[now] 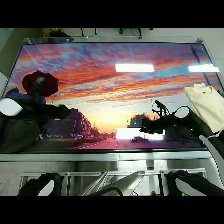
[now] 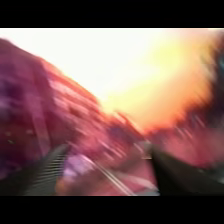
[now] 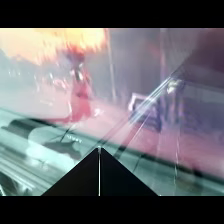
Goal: Fold the shirts.
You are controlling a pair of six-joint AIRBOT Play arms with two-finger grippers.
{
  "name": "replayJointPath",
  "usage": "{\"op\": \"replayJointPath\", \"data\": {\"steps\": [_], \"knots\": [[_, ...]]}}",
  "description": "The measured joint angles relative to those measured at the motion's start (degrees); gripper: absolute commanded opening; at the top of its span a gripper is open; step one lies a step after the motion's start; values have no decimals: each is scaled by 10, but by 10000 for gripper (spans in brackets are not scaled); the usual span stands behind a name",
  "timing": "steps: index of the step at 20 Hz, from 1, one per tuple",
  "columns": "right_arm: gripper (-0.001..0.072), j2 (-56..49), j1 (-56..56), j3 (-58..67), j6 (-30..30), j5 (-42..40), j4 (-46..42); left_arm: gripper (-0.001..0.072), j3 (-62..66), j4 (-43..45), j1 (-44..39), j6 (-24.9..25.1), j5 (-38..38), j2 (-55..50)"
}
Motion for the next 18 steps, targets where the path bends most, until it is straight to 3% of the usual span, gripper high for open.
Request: {"op": "replayJointPath", "data": {"steps": [4, 8, 14, 18], "knots": [[16, -5, 0, 0, 0, -12, 0, 675, 168, 50, 150, 19, 50, -128], [16, -17, 0, 0, 0, -17, 0, 675, 294, 67, 239, 30, 106, -288], [17, -47, 0, 0, 0, -23, 5, 675, 420, 73, 261, 35, 133, -506], [16, -64, 0, 0, 0, -18, 20, 671, 484, 73, 239, 36, 138, -594]]}}
